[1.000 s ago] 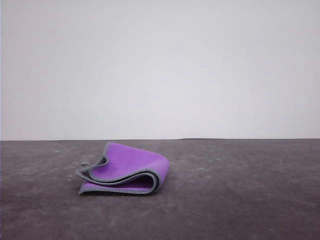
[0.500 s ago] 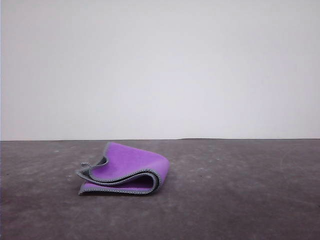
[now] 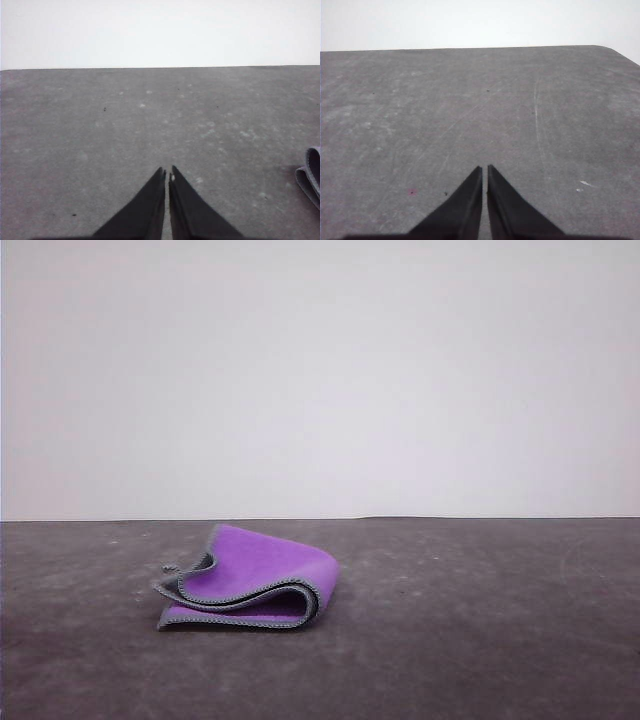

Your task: Fold clothes

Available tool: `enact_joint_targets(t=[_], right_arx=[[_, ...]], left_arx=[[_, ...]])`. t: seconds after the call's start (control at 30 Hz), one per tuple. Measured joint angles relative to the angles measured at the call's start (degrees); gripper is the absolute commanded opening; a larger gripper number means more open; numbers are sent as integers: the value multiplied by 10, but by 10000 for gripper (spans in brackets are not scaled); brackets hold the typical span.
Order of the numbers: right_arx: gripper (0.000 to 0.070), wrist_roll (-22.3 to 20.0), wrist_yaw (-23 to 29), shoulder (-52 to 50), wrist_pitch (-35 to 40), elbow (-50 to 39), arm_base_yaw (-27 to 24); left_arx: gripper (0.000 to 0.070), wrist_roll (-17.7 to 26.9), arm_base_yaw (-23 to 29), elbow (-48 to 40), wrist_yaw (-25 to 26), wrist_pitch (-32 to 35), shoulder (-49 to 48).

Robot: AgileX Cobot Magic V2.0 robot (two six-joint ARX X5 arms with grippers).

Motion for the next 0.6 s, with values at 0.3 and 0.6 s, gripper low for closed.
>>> enact_joint_targets(t=[0.3,0.6], right_arx=[[16,0,0,0,0,0,0],[16,0,0,0,0,0,0]], left_arx=[[0,0,0,0,0,0,0],[0,0,0,0,0,0,0]])
